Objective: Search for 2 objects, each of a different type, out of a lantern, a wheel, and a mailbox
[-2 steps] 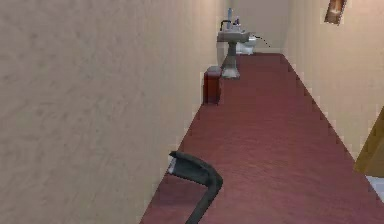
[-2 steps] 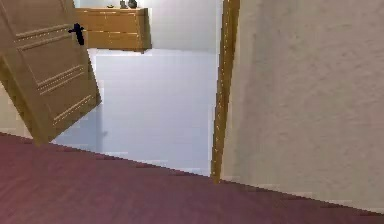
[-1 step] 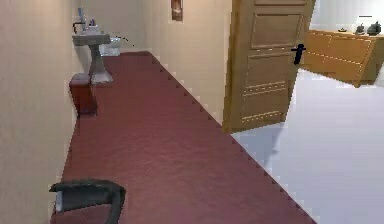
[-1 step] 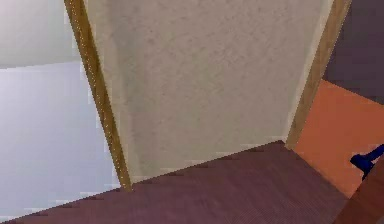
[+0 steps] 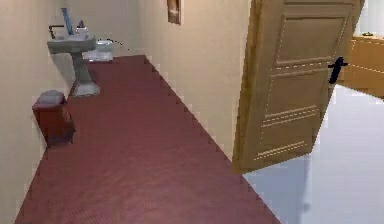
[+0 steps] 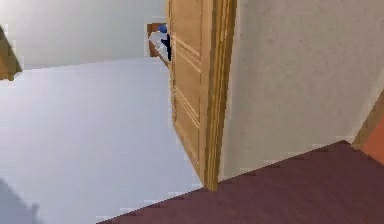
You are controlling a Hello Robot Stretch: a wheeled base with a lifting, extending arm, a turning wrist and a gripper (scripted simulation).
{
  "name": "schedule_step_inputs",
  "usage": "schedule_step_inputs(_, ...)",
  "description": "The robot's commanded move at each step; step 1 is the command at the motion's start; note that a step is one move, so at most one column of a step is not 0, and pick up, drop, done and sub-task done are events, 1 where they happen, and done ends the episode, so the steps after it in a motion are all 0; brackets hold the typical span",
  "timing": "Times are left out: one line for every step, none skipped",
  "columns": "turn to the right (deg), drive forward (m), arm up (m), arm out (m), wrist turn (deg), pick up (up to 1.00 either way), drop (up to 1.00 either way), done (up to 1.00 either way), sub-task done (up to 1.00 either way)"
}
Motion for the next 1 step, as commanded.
schedule_step_inputs(9.0,0.0,0.0,0.0,0.0,0.0,0.0,0.0,0.0)
